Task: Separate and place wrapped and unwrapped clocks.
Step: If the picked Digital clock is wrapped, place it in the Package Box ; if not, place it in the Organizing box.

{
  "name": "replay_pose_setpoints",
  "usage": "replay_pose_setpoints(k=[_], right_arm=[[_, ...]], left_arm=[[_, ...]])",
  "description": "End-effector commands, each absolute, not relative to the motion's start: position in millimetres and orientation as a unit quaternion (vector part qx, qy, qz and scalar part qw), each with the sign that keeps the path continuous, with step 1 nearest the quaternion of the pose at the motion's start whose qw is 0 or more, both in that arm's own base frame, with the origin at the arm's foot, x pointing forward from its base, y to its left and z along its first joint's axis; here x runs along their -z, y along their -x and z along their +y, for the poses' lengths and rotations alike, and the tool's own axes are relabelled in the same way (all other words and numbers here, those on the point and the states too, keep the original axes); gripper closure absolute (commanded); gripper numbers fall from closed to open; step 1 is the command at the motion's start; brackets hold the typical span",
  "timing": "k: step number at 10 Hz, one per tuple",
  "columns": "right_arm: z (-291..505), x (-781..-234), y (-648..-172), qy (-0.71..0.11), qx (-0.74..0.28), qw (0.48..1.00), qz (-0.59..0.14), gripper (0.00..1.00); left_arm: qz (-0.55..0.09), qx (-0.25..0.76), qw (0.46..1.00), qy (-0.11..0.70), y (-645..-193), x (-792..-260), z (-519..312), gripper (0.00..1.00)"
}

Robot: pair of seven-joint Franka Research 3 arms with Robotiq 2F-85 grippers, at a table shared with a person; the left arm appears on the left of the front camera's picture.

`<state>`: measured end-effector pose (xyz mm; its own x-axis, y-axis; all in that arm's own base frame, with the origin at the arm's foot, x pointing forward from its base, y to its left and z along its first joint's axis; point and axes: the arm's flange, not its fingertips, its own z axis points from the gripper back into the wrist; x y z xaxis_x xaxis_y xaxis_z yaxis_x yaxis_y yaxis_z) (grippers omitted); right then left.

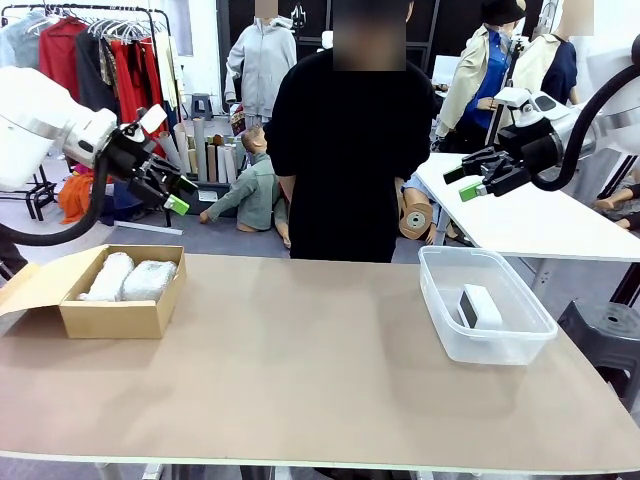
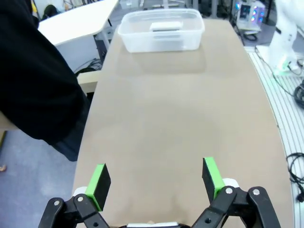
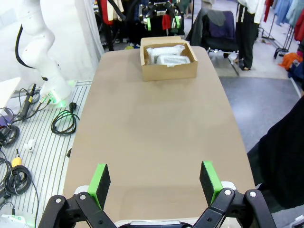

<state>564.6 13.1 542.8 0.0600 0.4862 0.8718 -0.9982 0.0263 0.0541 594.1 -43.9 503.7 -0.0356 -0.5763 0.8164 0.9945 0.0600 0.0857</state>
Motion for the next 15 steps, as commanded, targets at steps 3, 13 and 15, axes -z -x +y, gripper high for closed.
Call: replay_pose_setpoints(k=[3,13,15], right_arm=[[13.0,-544.2,-564.3,-0.367,-0.593,0.627,-0.347,0.00],[13.0,-544.2,-564.3,-0.367,-0.593,0.627,-0.347,0.00],[13.0,-544.2,-564.3,-0.367,-0.593,0.627,-0.347,0.00]], left_arm=[[-0.375,0.608,0.637,0.291,-590.2,-511.9,-50.8,0.00],[-0.366,0.615,0.635,0.290,-593.3,-511.9,-49.0,0.00],[-0.366,0.615,0.635,0.290,-593.3,-511.9,-49.0,0.00]])
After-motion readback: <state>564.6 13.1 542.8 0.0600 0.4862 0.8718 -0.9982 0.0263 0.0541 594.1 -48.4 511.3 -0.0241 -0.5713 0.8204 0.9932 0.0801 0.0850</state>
